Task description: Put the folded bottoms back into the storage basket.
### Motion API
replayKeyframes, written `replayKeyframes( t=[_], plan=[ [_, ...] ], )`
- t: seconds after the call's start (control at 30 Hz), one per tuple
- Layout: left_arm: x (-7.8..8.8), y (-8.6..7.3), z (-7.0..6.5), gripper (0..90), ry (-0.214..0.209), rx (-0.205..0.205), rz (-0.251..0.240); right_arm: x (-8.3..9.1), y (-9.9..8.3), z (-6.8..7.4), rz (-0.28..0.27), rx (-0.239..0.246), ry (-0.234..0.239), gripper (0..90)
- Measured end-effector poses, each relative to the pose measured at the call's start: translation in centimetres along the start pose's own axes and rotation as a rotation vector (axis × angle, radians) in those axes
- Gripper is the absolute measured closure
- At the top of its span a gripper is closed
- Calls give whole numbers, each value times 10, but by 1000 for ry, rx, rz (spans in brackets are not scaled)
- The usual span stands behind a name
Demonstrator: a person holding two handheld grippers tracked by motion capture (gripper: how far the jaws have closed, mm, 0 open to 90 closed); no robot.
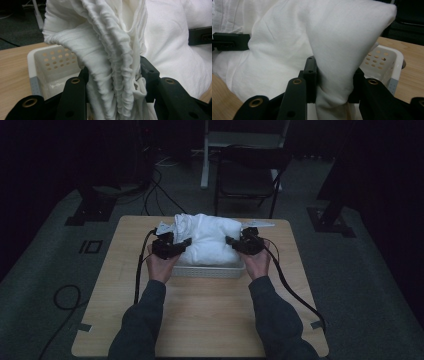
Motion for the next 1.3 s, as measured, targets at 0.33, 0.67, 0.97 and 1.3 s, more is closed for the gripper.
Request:
replayKeyframes(
  t=[0.33, 0.67, 0.97, 1.3],
  plan=[
    [-14, -4, 11, 586, 24, 28, 30, -16, -4, -5, 26, -31, -1, 688],
    [-29, -11, 15, 586, 47, 35, 66, -28, -10, -9, 65, -43, -18, 688],
    [-40, -18, 22, 584, 69, 28, 96, -40, -17, -11, 95, -55, -27, 687],
    [-51, -38, 36, 360, 133, 63, 217, -52, -30, -21, 226, -71, -89, 372]
  ],
)
Point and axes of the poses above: each handheld gripper's, and its own axes: x roughly backward along the jaws, y roughly out of its top, z roughly to its left, the point moved 4 cm from there along -x, roughly forward along the jaws, and after that the axes turned 5 degrees about x, right-handed, at the moved point
